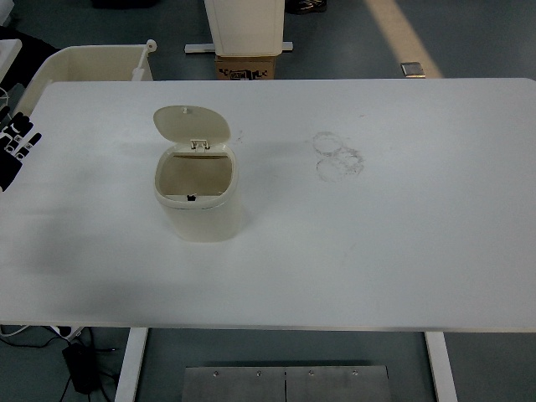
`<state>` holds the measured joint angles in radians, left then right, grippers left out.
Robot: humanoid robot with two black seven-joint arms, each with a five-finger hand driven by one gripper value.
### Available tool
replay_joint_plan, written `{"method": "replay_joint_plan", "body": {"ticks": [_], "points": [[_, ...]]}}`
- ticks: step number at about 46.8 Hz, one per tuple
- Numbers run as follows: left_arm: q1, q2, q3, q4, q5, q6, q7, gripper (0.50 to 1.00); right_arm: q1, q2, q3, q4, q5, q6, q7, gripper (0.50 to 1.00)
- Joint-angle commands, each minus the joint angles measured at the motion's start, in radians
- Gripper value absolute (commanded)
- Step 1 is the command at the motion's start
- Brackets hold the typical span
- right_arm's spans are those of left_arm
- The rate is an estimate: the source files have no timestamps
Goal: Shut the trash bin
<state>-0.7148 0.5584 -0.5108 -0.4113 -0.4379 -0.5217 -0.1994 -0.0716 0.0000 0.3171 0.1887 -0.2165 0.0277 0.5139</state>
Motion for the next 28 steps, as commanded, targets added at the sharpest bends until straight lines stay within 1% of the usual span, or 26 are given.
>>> {"method": "replay_joint_plan", "body": {"ticks": [1,5,10,28], "points": [[0.001,0.0,-0.002,-0.001,-0.001,-0.007,0.0,1.0,0.0,0.0,-0.001,0.0,0.0,0.0,0.0,0.991],[0.002,0.0,-0.002,-0.001,-0.001,-0.014,0.0,1.0,0.0,0.0,0.0,0.0,0.0,0.0,0.0,0.991],[0.002,0.002,-0.002,0.0,0.001,-0.037,-0.002,1.0,0.0,0.0,-0.001,-0.002,0.0,0.0,0.0,0.991],[0.012,0.002,-0.005,0.002,0.001,-0.041,-0.002,1.0,0.0,0.0,0.0,-0.002,0.0,0.0,0.0,0.991]]}}
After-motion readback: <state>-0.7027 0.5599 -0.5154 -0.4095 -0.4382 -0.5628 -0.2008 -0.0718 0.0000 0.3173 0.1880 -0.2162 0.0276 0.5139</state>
